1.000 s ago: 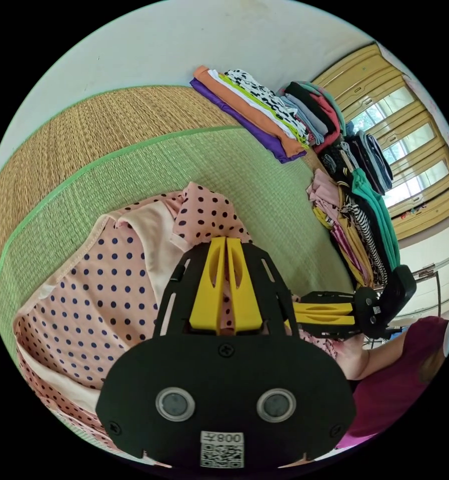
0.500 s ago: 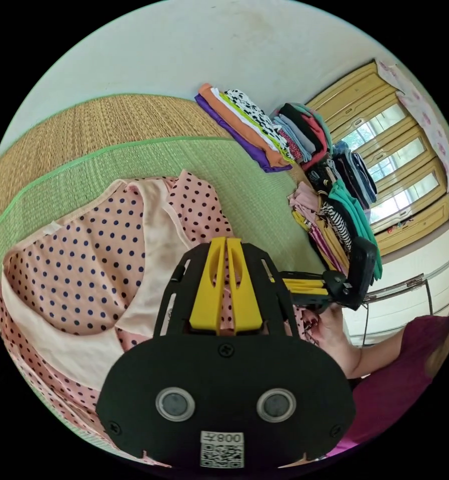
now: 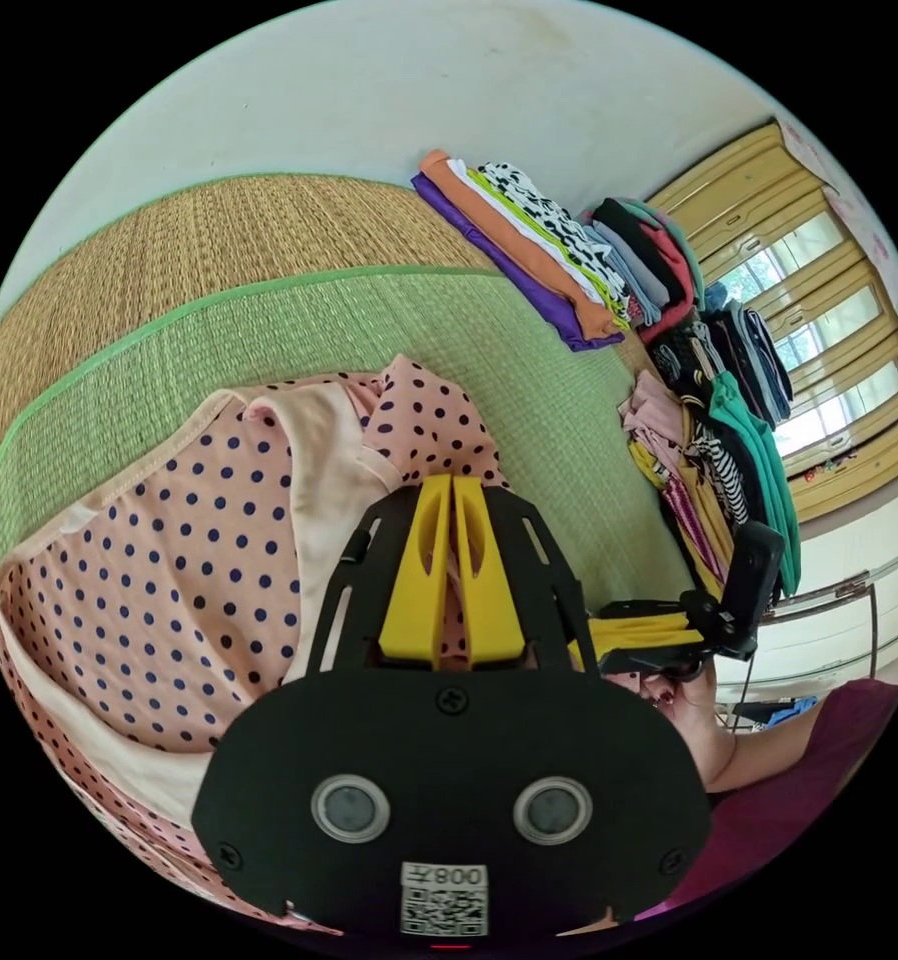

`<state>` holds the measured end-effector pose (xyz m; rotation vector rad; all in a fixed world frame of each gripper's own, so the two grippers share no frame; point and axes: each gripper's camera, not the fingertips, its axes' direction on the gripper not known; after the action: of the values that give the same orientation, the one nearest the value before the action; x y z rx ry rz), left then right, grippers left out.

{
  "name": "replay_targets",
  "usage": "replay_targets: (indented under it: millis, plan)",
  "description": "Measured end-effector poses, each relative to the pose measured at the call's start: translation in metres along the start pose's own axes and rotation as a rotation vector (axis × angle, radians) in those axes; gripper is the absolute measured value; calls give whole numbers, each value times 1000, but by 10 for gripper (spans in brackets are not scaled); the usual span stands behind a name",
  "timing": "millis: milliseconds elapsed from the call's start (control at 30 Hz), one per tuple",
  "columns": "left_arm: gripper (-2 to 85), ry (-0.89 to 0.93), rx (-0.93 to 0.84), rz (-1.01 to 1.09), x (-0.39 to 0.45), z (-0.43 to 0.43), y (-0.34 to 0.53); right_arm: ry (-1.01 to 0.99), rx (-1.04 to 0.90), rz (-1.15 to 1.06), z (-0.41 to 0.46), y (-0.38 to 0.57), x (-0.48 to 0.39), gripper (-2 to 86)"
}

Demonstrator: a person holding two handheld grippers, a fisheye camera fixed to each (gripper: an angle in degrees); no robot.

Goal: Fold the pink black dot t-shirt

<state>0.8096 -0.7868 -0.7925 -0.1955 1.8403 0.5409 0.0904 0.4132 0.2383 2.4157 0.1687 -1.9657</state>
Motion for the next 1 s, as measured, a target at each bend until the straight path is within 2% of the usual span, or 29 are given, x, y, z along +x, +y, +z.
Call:
replay_targets:
  millis: [200, 400, 600, 767, 933, 1000]
  plan:
    - [1, -19, 5, -2, 16, -17, 24, 34, 29, -19, -14, 8, -16, 1]
    - [1, -63, 3, 34, 38, -35, 52, 190, 90, -122, -38, -27, -56, 0]
    - [2, -75, 12, 49, 55, -57, 85, 243, -33, -251, 16, -135, -80, 1]
    - [3, -93, 8, 88, 70, -78, 117, 430, -277, -227, 87, -179, -63, 1]
    - [3, 21, 89, 98, 85, -126, 177, 396, -202, -183, 70, -180, -60, 0]
    - [3, -3, 64, 105, 91, -131, 196, 395, -214, -183, 72, -181, -62, 0]
